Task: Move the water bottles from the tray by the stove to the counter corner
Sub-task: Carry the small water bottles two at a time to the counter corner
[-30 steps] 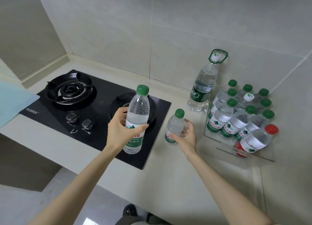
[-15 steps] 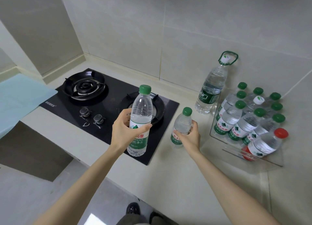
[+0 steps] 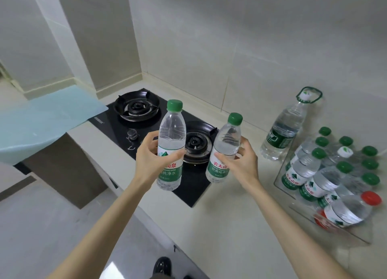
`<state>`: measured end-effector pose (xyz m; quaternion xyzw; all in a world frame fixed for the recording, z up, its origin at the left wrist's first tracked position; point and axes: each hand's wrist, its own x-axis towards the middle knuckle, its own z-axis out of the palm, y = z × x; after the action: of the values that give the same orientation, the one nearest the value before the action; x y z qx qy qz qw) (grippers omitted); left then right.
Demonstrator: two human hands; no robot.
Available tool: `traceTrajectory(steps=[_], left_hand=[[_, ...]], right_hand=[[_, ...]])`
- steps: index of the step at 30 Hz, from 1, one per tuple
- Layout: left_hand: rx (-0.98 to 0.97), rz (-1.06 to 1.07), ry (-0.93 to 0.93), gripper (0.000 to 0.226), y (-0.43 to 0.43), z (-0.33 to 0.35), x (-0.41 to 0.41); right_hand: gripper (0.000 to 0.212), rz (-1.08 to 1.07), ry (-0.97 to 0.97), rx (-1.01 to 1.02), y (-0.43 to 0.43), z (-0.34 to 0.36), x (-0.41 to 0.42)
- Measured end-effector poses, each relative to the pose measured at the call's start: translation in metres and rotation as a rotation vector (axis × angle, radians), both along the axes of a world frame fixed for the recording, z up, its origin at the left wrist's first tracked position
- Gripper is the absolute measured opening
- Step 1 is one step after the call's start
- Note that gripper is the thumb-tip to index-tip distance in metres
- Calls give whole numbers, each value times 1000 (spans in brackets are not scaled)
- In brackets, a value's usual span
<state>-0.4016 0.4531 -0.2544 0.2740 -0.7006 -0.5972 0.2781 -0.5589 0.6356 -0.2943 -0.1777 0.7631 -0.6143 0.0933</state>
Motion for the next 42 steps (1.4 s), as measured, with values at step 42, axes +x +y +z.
traceTrajectory(steps=[42], left_hand=[[-55,1028,95,62,-347,34,560]], right_hand=[[74,1170,136,-55,-546,77,499]])
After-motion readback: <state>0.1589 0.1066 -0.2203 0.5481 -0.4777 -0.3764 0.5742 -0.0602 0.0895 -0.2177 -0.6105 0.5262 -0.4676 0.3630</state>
